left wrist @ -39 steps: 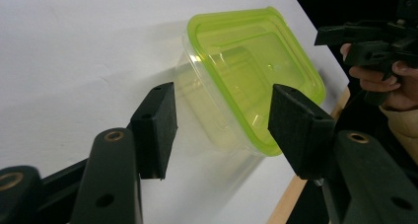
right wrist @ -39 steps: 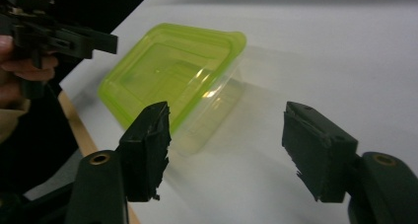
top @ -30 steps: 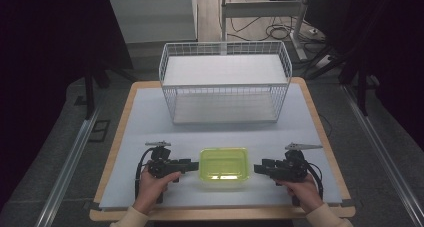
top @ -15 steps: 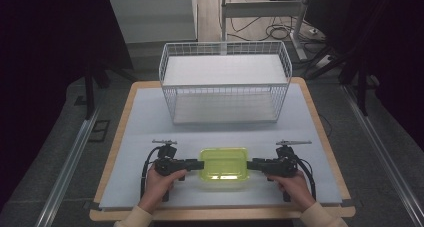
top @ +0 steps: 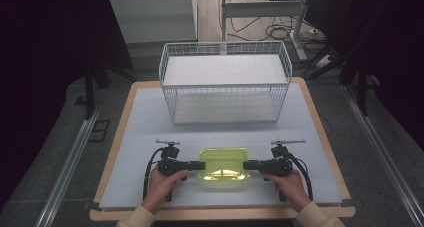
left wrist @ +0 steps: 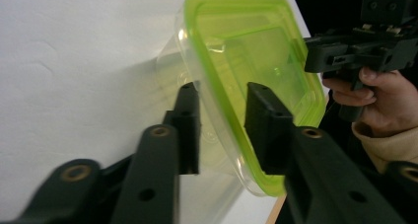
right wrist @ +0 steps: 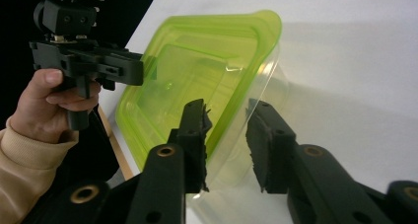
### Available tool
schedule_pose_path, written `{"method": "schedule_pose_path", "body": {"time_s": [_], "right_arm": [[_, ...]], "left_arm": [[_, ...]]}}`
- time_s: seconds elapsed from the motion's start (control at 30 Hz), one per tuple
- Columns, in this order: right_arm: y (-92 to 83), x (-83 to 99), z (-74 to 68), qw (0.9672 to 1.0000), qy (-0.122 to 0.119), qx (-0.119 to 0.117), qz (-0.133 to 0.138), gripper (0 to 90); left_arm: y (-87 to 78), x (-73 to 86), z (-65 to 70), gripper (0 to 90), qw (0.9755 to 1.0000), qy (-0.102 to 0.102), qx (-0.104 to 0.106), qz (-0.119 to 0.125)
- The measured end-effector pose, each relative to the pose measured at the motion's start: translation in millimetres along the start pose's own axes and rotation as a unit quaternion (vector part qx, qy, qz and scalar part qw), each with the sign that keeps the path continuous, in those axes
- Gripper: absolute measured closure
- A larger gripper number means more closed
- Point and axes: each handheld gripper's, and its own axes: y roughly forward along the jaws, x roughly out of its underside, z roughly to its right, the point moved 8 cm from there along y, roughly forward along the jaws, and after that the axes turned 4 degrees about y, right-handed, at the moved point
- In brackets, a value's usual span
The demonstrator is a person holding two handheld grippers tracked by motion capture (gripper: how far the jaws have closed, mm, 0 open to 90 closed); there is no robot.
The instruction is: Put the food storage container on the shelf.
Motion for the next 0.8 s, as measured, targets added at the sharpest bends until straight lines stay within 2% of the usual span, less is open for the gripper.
{"method": "schedule_pose_path", "body": {"time_s": [0.1,0.17,0.4,0.8], "right_arm": [[-0.1,0.5,-0.5,1.0000,0.003,0.000,-0.002,71.5],[-3.0,-0.9,-2.5,0.9999,0.009,-0.008,0.003,74.7],[-9.1,-3.5,-8.4,0.9996,0.013,-0.021,0.012,81.0],[-14.8,-6.7,-13.7,0.9993,0.004,-0.030,0.022,81.2]], "left_arm": [[-1.9,-0.1,1.9,72.3,1.0000,0.001,-0.001,0.004],[-4.8,-1.3,4.6,75.2,0.9999,0.002,0.000,0.016],[-10.3,-1.2,9.2,81.2,0.9997,0.007,0.002,0.023],[-17.3,-3.6,19.5,81.2,0.9992,0.020,0.009,0.035]]}}
